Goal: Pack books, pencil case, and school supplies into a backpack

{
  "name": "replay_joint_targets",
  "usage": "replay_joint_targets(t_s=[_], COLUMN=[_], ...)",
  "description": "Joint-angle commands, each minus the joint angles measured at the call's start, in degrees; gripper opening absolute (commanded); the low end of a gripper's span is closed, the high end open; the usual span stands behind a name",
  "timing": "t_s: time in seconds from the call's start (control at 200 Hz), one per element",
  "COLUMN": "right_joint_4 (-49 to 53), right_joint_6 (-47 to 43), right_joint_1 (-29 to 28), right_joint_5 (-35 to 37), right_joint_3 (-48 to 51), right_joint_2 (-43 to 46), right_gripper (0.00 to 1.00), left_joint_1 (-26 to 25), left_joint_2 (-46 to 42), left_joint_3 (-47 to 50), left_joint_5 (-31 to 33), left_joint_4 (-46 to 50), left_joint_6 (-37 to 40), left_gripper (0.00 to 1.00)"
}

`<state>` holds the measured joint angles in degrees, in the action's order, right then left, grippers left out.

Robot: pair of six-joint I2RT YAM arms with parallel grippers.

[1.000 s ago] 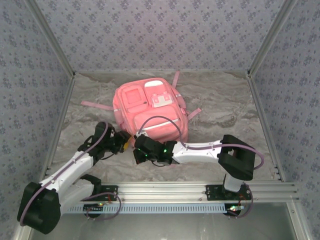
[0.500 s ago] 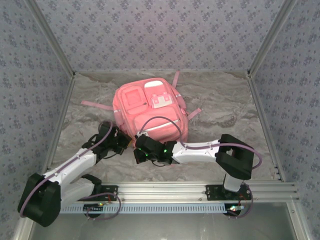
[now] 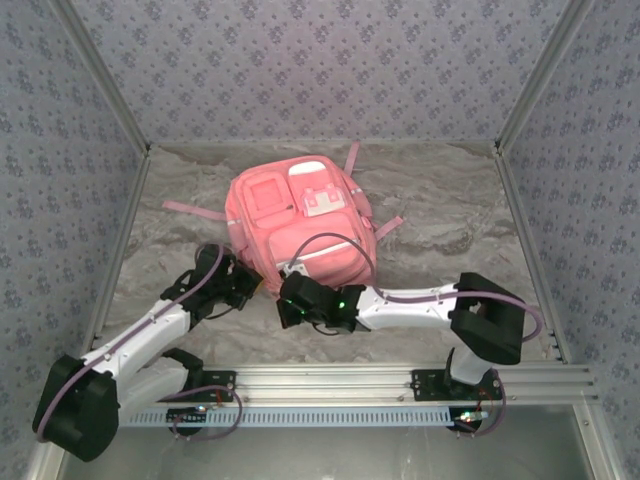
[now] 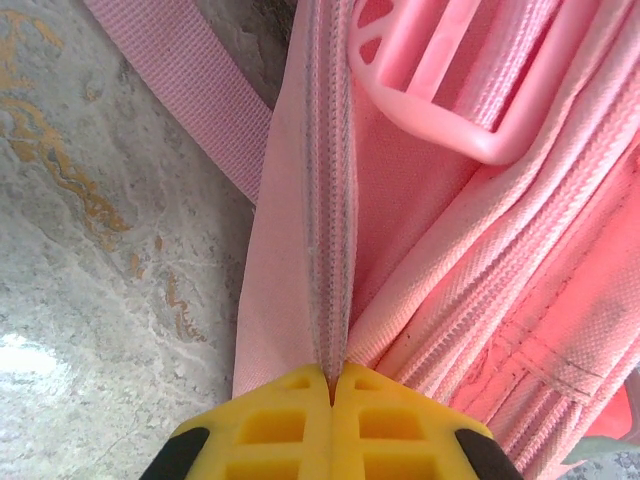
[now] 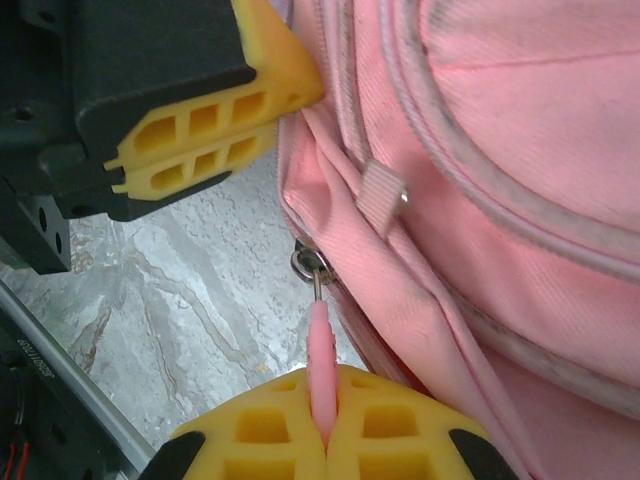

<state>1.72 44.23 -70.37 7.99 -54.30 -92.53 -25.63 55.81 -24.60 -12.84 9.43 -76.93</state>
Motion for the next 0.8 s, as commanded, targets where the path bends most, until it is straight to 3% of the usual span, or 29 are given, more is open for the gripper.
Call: replay_joint_targets(t_s=[0.0,0.27,0.794], right_joint_4=[3.38,7.50,17.86], right_joint_6=[1.52,0.58,-1.82], right_joint_1=[-0.14,-0.12,4.42], right_joint_5=[3.00,2.56,-5.52], right_joint_3=[2.27,4.47,6.74], right_joint_2=[3.33,7.88,12.34], right_gripper=[0.00,0.00,0.00], left_joint_1=[0.84,1.24,3.44], left_joint_2=[-0.88,-1.55,-3.96], left_joint_3=[-1.11,-1.42,-2.59], left_joint_5=[3.07,3.22,3.63], left_joint_4=[3.55,5.23,10.14], left_joint_6=[1.16,2.17,5.00], left_gripper=[0.00,0.00,0.00])
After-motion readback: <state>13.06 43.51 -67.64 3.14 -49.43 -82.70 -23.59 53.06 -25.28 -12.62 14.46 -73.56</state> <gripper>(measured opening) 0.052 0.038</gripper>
